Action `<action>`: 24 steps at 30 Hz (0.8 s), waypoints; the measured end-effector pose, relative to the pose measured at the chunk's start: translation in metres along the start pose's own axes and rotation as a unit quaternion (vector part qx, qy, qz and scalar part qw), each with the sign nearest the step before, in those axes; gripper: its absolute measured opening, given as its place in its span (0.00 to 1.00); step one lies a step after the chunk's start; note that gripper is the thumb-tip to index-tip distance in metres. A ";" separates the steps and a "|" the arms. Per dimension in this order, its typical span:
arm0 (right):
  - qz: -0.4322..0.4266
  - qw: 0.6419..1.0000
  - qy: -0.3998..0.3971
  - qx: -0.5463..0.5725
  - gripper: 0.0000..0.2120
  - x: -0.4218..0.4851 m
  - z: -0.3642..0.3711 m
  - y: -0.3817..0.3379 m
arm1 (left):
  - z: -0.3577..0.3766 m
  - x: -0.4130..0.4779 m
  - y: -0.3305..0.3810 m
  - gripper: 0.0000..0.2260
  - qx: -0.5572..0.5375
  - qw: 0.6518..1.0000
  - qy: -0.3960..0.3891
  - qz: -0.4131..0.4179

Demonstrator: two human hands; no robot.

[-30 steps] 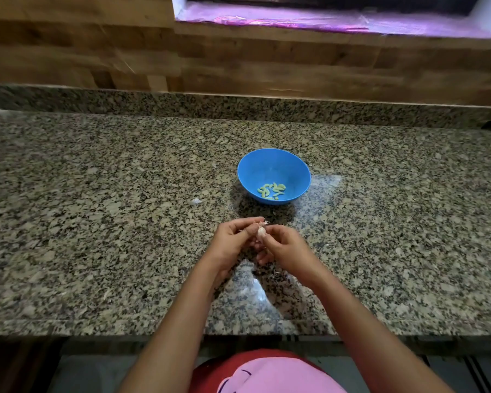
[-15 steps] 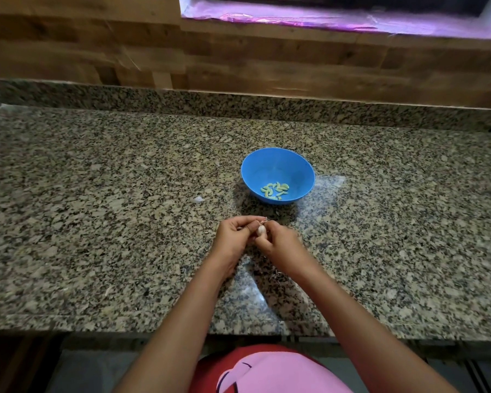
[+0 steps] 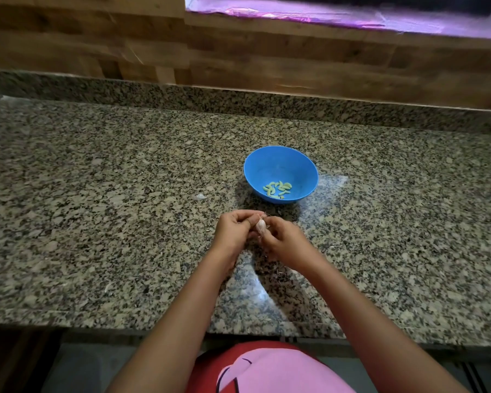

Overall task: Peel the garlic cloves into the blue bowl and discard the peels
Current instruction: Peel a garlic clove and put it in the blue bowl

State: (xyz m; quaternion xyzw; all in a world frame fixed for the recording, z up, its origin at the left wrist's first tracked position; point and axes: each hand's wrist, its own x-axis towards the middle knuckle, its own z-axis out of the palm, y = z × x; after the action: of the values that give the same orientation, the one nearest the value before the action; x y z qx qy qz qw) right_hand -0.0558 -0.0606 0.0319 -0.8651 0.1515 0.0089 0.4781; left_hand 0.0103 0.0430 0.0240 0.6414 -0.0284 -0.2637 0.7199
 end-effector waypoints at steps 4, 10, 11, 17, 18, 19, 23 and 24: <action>-0.012 0.997 0.026 -0.078 0.15 -0.001 0.000 0.001 | 0.002 0.000 -0.002 0.06 0.014 1.000 0.000 -0.003; -0.034 0.991 0.021 -0.124 0.15 -0.001 0.008 0.003 | 0.000 0.000 -0.010 0.06 0.033 0.999 0.016 -0.013; -0.034 0.991 0.017 -0.126 0.15 -0.001 0.009 0.003 | -0.001 0.000 -0.011 0.06 0.033 0.999 0.017 -0.015; -0.030 0.987 -0.005 -0.155 0.16 -0.001 0.012 0.004 | -0.001 -0.001 -0.014 0.07 0.031 0.999 0.027 -0.020; -0.033 0.988 -0.007 -0.148 0.15 -0.001 0.012 0.003 | -0.001 -0.001 -0.014 0.06 0.032 0.999 0.029 -0.021; -0.038 0.990 -0.012 -0.135 0.14 -0.001 0.012 0.002 | -0.002 0.000 -0.013 0.06 0.033 0.999 0.029 -0.025; -0.006 0.998 -0.058 -0.015 0.08 0.002 0.010 0.003 | -0.005 0.000 -0.011 0.07 0.025 0.999 0.026 -0.038; 0.011 0.998 -0.058 0.009 0.08 0.003 0.010 0.004 | -0.005 0.000 -0.010 0.07 0.020 0.999 0.024 -0.040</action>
State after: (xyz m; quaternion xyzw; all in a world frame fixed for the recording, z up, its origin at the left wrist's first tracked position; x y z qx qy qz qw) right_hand -0.0526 -0.0547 0.0229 -0.8572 0.1332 0.0627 0.4935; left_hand 0.0086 0.0471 0.0134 0.6625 0.0094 -0.2763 0.6962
